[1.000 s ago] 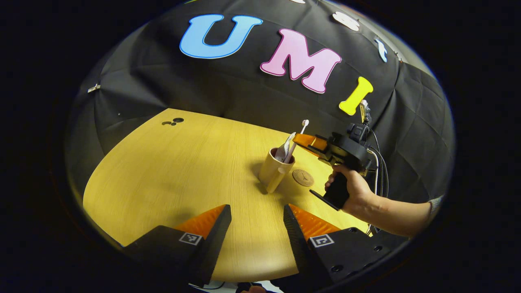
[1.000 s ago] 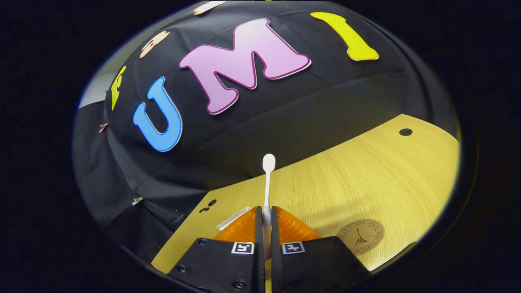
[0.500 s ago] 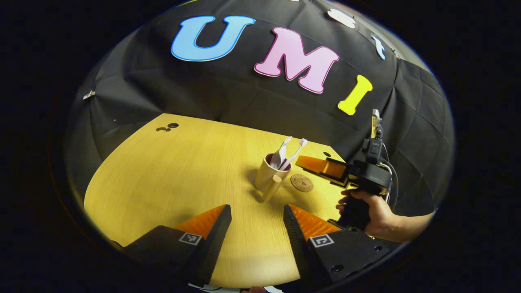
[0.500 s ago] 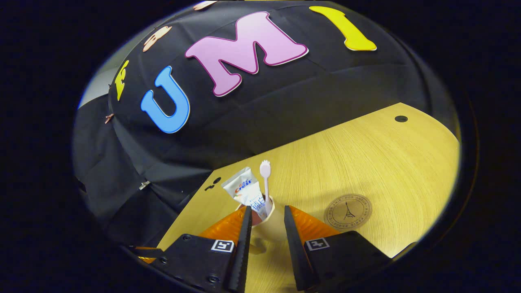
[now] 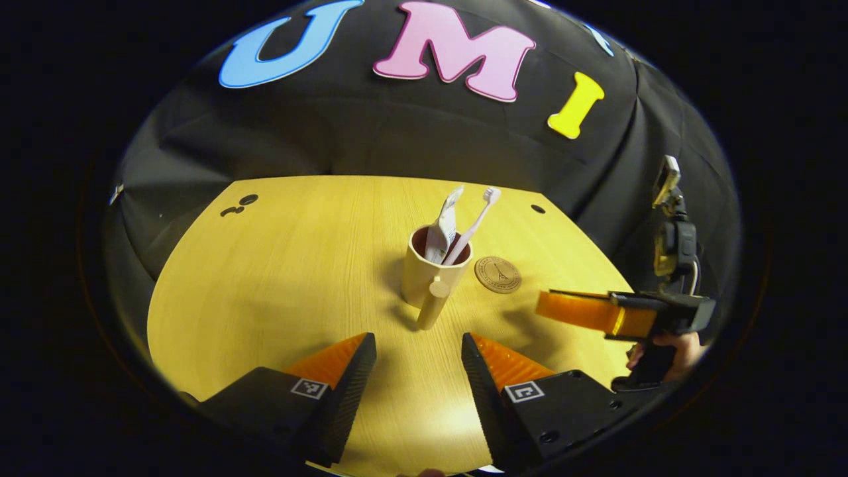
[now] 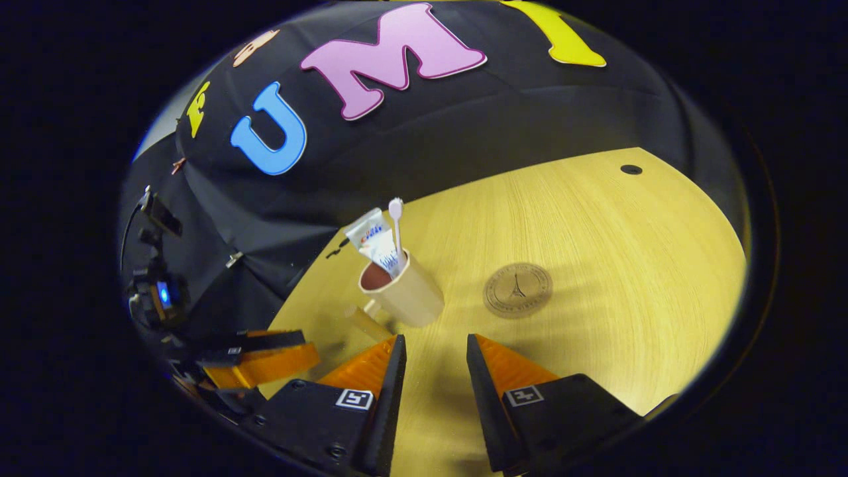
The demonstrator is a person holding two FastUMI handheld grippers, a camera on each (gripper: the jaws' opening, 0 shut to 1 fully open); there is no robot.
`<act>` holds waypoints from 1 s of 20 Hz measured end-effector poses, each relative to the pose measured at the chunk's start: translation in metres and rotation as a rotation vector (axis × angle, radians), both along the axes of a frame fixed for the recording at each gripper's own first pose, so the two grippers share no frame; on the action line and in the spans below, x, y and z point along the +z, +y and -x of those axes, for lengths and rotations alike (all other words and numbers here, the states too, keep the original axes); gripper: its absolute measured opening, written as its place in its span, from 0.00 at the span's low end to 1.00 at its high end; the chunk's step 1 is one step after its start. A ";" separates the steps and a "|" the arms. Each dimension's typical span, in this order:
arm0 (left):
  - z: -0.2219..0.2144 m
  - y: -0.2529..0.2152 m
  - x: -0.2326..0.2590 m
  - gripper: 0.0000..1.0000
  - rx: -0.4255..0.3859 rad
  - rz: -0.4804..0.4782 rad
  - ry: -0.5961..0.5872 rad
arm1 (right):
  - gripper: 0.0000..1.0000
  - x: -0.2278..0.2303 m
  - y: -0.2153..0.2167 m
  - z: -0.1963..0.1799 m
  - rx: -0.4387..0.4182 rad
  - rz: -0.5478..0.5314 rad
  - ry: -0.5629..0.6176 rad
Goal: Put the toothbrush and toothpaste on the desktop into the cup, then pick up the cup and place it on the coaster on the desktop.
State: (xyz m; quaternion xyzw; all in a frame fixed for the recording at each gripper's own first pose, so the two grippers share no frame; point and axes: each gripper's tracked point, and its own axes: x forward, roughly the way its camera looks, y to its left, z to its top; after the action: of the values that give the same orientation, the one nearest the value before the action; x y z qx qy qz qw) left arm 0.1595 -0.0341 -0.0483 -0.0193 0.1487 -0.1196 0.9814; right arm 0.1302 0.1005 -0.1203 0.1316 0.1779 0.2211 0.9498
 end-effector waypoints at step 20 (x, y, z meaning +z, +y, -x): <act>-0.099 -0.035 -0.014 0.63 0.018 -0.183 0.081 | 0.57 -0.043 -0.110 0.032 -0.115 -0.017 0.139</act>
State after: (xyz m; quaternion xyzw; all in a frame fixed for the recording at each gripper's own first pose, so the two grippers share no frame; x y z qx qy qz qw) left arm 0.2589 -0.0686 -0.0621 0.0646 0.1983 -0.0959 0.9733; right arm 0.0979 -0.0093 -0.1631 0.1647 0.2337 0.1579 0.9452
